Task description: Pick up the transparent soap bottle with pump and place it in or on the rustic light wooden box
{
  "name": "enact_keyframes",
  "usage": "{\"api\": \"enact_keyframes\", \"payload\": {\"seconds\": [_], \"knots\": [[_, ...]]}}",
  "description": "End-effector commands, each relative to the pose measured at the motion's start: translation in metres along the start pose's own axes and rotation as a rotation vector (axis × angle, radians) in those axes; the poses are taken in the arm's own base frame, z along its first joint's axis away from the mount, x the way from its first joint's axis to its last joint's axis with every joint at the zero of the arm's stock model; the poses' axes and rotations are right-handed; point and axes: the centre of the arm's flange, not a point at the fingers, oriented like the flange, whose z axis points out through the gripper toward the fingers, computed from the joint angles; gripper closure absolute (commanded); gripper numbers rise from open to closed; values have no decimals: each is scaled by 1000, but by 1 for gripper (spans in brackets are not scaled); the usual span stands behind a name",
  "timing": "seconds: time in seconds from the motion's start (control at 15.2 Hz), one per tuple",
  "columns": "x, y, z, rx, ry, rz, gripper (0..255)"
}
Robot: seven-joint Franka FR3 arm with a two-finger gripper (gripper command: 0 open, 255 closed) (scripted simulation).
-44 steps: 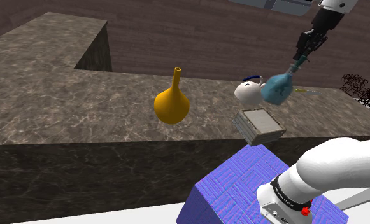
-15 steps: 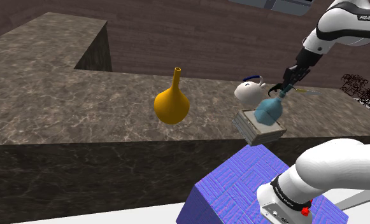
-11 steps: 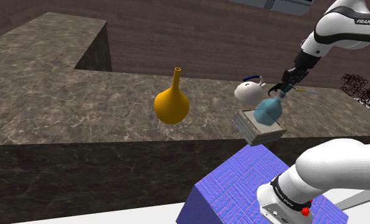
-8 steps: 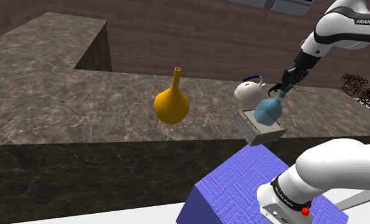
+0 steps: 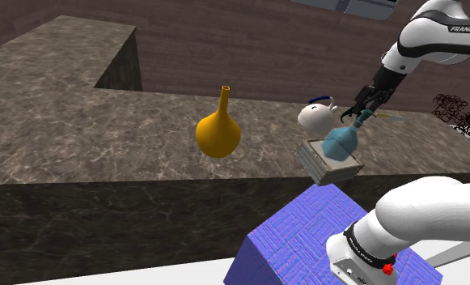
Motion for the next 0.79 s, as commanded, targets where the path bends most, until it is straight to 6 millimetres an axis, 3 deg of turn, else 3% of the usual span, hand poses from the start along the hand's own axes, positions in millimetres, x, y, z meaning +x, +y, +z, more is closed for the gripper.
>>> {"api": "enact_keyframes", "payload": {"seconds": [0.0,0.2,0.73], "knots": [[0,-1,-13,0,0,0,0],[0,-1,-50,0,0,0,0],[0,-1,-50,0,0,0,0]]}}
